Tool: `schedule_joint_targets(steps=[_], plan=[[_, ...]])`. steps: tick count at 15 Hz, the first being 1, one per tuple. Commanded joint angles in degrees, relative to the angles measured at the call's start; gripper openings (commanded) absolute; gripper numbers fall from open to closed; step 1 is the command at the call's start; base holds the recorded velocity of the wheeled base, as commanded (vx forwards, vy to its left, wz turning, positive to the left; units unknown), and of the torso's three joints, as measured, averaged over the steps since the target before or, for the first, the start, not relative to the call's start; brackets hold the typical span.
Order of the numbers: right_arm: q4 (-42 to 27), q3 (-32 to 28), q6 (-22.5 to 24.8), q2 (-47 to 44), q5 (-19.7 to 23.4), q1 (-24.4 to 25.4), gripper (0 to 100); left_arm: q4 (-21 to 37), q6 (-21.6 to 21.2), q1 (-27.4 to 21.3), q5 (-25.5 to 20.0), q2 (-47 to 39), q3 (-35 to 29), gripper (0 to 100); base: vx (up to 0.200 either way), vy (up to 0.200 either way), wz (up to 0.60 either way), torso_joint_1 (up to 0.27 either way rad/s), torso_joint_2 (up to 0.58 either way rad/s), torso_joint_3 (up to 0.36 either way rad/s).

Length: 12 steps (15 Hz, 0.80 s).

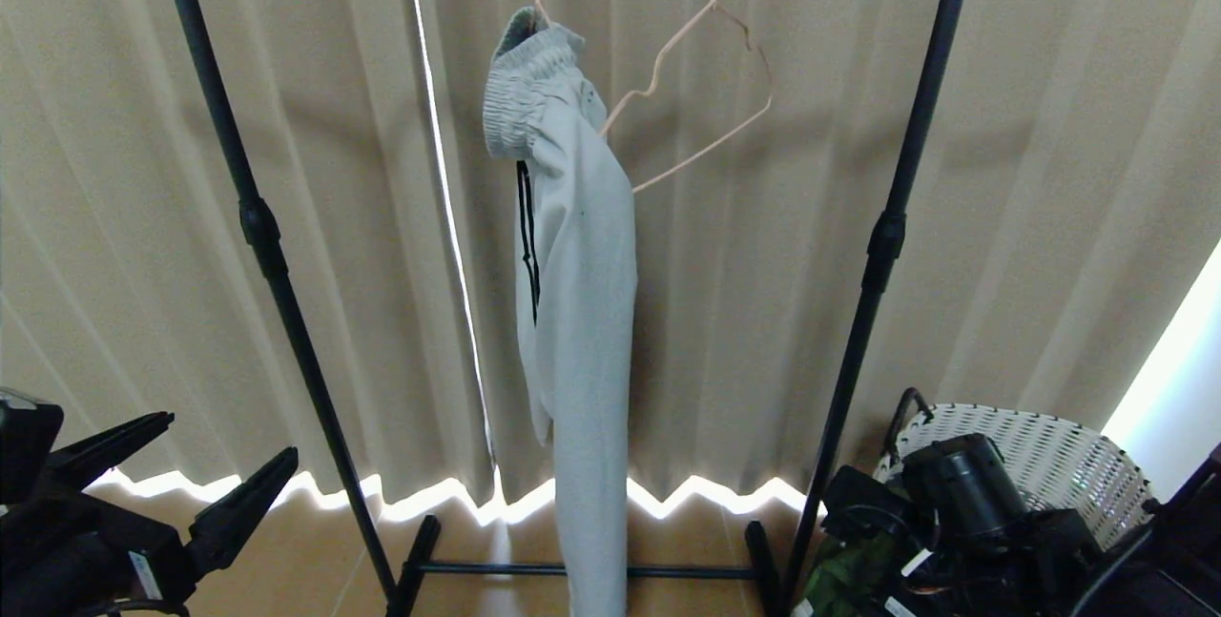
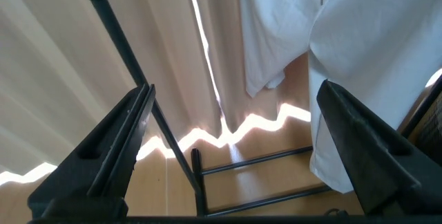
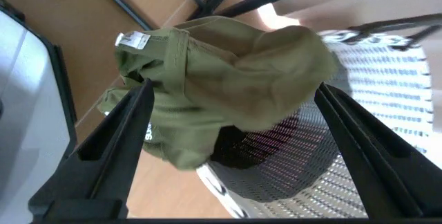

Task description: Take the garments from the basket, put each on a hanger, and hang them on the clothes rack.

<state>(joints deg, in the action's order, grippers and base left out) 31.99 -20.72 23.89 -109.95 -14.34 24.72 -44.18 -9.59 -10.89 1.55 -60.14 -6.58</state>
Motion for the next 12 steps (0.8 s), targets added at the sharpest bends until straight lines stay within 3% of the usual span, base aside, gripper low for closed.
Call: schedule_joint_targets(steps=[1,9,10,12], plan=[[0.0,-2.22,0.01,-4.75,-0.17,-0.55,100,-0.03,0.01,-0.01,0.03,0.02,0.08,100,0.0,0.0,0.0,0.0,0.0,0.0],[0.0,-4.85,0.1,-6.86,-0.34,-3.45,100,-0.03,-0.07,-0.1,0.03,0.72,0.34,100,0.0,0.0,0.0,0.0,0.0,0.0],[0.0,-5.12,0.01,-6.77,-0.43,-3.45,0,-0.03,0.01,-0.1,0.03,1.16,0.34,100,0.0,0.0,0.0,0.0,0.0,0.0],[0.09,-5.12,0.01,-6.33,-0.52,-3.45,0,0.06,0.01,-0.1,0.03,1.95,0.34,100,0.0,0.0,0.0,0.0,0.0,0.0]])
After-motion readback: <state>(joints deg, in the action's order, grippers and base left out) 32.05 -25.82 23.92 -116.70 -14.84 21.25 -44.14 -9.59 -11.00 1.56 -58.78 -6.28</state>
